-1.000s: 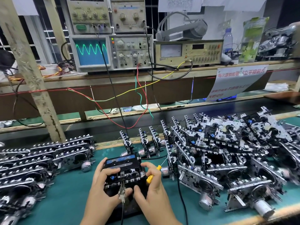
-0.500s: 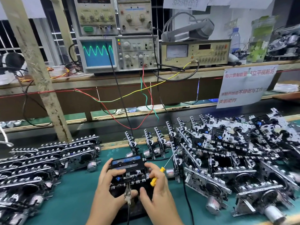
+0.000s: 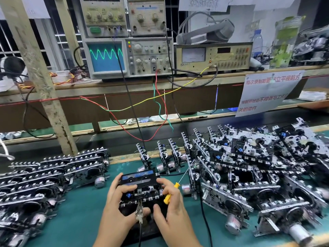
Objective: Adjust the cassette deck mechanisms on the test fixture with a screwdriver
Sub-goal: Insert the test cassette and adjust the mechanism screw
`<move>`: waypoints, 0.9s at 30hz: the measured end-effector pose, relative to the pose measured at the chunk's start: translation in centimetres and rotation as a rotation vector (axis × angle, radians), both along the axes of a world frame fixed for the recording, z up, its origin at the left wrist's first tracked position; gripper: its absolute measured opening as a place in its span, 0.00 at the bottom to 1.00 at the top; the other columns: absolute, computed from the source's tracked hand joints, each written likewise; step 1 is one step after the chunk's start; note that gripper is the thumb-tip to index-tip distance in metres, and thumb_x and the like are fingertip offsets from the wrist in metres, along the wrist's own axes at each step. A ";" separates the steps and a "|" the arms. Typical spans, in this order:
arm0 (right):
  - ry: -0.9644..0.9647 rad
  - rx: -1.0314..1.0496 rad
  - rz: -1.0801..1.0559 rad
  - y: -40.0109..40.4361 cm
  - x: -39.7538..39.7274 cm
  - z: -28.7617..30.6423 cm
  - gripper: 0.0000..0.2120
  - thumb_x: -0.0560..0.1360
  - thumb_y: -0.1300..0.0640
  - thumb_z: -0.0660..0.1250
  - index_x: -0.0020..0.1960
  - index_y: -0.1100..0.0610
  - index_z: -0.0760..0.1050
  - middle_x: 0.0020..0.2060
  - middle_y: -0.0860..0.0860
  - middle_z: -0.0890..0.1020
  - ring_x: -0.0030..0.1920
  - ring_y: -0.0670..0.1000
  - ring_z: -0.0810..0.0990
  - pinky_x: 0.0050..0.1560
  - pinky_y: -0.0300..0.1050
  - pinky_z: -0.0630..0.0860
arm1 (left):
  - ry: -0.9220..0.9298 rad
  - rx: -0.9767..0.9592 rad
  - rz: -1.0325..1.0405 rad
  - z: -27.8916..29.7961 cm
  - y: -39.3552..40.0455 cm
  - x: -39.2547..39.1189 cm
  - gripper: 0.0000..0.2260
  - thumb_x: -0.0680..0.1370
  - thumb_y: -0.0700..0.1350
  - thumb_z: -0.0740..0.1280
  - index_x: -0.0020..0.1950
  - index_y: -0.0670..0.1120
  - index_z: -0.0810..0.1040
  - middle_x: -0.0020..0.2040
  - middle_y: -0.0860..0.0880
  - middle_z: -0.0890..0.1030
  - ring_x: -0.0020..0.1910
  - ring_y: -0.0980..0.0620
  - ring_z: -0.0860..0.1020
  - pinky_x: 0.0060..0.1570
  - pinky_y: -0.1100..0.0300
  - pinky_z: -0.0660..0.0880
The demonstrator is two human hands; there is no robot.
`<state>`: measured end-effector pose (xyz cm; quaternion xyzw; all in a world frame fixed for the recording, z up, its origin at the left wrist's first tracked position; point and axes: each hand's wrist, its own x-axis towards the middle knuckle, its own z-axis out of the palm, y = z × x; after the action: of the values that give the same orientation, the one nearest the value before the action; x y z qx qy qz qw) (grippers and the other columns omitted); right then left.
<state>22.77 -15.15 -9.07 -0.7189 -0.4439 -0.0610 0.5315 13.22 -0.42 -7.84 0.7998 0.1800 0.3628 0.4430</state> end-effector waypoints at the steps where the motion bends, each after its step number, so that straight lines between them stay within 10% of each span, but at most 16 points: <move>1: 0.001 0.000 0.002 0.0 0.0 0.0 0.16 0.77 0.51 0.59 0.55 0.36 0.55 0.74 0.33 0.60 0.72 0.41 0.64 0.59 0.25 0.63 | 0.002 -0.002 0.000 0.0 0.0 0.0 0.33 0.52 0.64 0.80 0.56 0.64 0.79 0.75 0.68 0.61 0.72 0.60 0.68 0.66 0.46 0.70; 10: -0.021 0.013 0.028 -0.1 -0.1 -0.2 0.21 0.79 0.51 0.60 0.57 0.29 0.53 0.72 0.33 0.65 0.69 0.41 0.68 0.59 0.31 0.66 | 0.020 -0.019 -0.010 0.2 -0.1 -0.1 0.30 0.54 0.62 0.79 0.55 0.65 0.78 0.75 0.69 0.61 0.72 0.64 0.67 0.65 0.50 0.69; 15: -0.002 0.005 -0.032 0.1 0.2 1.3 0.20 0.76 0.42 0.63 0.63 0.31 0.58 0.54 0.28 0.67 0.53 0.38 0.73 0.51 0.34 0.70 | 0.119 0.002 -0.151 1.2 0.6 -1.3 0.28 0.61 0.53 0.78 0.58 0.68 0.75 0.76 0.72 0.55 0.72 0.73 0.60 0.70 0.59 0.62; 21: -0.018 -0.046 -0.051 0.1 1.0 2.5 0.23 0.75 0.53 0.73 0.57 0.39 0.61 0.52 0.27 0.72 0.48 0.37 0.74 0.42 0.32 0.66 | 0.275 0.035 -0.209 3.5 2.0 -1.9 0.16 0.66 0.64 0.65 0.54 0.70 0.77 0.80 0.58 0.55 0.76 0.71 0.50 0.69 0.64 0.54; 27: -0.020 -0.100 0.001 -0.4 1.0 3.0 0.28 0.74 0.52 0.73 0.63 0.49 0.57 0.64 0.39 0.64 0.59 0.45 0.72 0.56 0.48 0.73 | 0.487 0.424 -0.040 7.8 2.7 2.2 0.11 0.73 0.59 0.73 0.48 0.56 0.76 0.56 0.58 0.80 0.61 0.53 0.77 0.63 0.53 0.69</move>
<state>23.74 -15.60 -6.03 -0.7436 -0.4521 -0.0459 0.4905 15.39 2.33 -0.01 0.9410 0.1853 0.1813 0.2176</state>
